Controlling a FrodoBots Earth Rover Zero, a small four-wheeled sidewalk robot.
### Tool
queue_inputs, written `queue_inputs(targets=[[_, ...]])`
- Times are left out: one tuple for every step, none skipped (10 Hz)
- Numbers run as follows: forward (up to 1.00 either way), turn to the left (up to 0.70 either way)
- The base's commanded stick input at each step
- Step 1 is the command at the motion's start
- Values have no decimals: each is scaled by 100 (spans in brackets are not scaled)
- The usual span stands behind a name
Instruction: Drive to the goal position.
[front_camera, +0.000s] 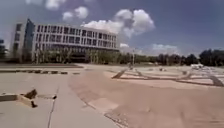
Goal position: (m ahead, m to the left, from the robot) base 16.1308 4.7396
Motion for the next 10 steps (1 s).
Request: queue_inputs(targets=[[85,14],[85,23],[85,34],[85,33],[85,28],[85,14],[85,0],[85,0],[85,0],[85,0]])
